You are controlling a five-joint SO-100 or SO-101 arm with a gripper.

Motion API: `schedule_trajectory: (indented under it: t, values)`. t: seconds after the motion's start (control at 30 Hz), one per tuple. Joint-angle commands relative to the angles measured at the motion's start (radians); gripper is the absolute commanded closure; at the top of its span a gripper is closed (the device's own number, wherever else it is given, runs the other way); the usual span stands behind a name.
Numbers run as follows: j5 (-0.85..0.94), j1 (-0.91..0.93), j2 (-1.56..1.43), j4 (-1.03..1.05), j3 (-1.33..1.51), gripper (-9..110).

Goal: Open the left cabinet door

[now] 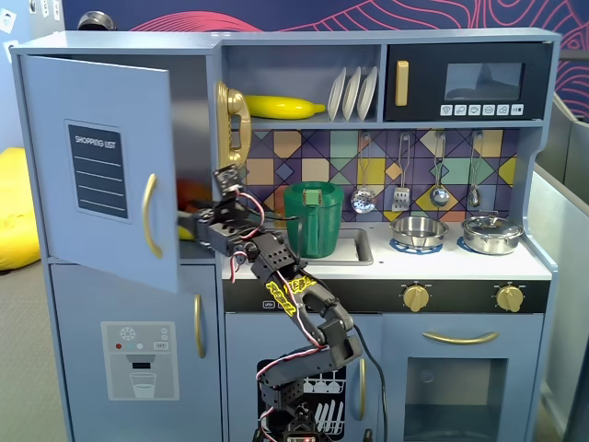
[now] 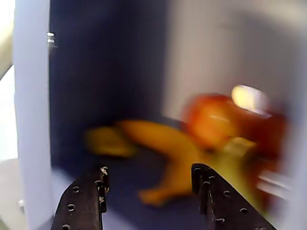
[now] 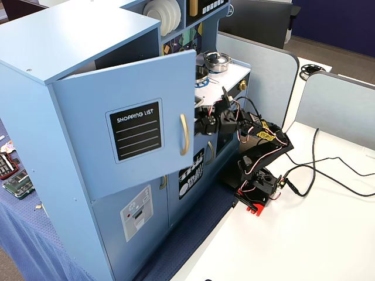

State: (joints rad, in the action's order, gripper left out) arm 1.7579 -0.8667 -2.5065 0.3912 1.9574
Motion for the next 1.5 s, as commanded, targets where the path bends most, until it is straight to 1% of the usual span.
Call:
schedule_trajectory:
  t: [0.0, 0.13, 0.23, 0.3, 0.37, 0.47, 0.53, 0.6, 0.73, 0.87, 1.1, 1.17, 1.23, 1.4, 1.47]
  values:
    - [0.041, -0.106, -0.014, -0.041, -0.044, 87]
    - [0.046, -0.232, -0.032, -0.078, -0.032, 87]
    - [0.118, -0.341, -0.043, -0.101, -0.011, 88]
    - [0.137, -0.365, -0.049, -0.107, 0.005, 89]
    - [0.13, -0.342, -0.052, -0.103, 0.012, 89]
    - [0.057, -0.21, -0.06, -0.083, 0.021, 89]
    - [-0.025, -0.077, -0.072, -0.015, 0.023, 89]
    - [-0.143, 0.061, -0.092, 0.052, 0.043, 89]
    - [-0.284, 0.288, -0.176, 0.227, 0.166, 91]
    - [-0.354, 0.419, -0.285, 0.423, 0.298, 92]
    - [-0.414, 0.611, -0.342, 0.653, 0.448, 94]
    - [-0.405, 0.655, -0.337, 0.68, 0.509, 96]
    - [-0.443, 0.687, -0.341, 0.653, 0.588, 96]
    - [-0.38, 0.772, -0.368, 0.592, 0.77, 96]
    - [-0.382, 0.793, -0.388, 0.574, 0.822, 96]
